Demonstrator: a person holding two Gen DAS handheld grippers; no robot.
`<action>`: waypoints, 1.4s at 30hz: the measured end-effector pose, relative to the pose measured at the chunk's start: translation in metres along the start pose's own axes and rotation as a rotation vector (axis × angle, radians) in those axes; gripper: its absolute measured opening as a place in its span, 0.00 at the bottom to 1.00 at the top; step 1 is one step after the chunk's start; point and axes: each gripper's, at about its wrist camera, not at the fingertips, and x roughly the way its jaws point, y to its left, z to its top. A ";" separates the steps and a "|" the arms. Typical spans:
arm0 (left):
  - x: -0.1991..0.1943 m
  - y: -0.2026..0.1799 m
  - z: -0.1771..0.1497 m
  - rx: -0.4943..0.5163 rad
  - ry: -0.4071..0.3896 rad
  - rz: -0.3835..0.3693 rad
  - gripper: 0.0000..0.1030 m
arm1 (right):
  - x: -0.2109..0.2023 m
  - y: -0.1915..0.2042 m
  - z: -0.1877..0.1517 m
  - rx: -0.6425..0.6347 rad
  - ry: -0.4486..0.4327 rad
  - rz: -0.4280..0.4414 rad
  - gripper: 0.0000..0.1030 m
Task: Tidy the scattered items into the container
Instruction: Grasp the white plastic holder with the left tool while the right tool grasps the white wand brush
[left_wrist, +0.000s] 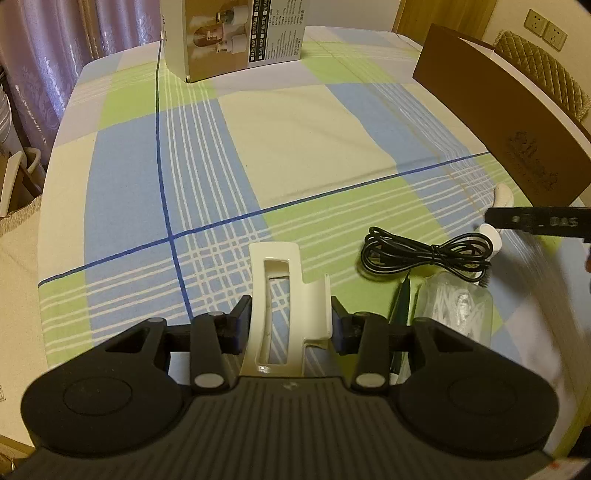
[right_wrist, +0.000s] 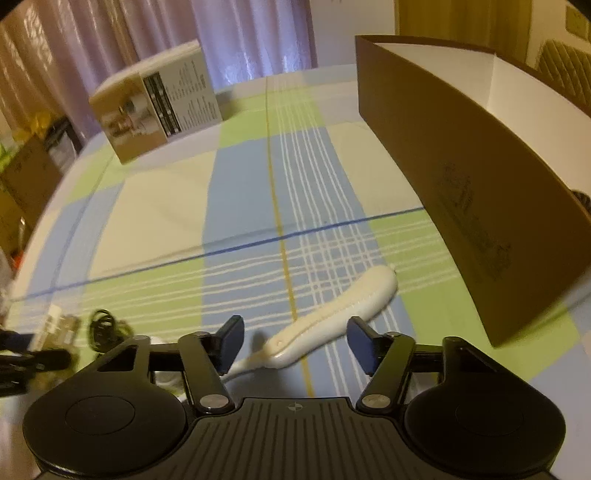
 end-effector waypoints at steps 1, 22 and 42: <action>0.000 0.000 0.000 -0.002 0.001 -0.001 0.36 | 0.005 0.002 0.000 -0.026 0.020 -0.012 0.48; -0.003 0.002 -0.002 -0.047 0.010 -0.012 0.35 | -0.015 -0.034 -0.020 -0.267 0.084 0.102 0.41; -0.014 -0.010 -0.017 -0.033 0.007 -0.003 0.35 | -0.027 -0.029 -0.030 -0.259 0.112 0.148 0.16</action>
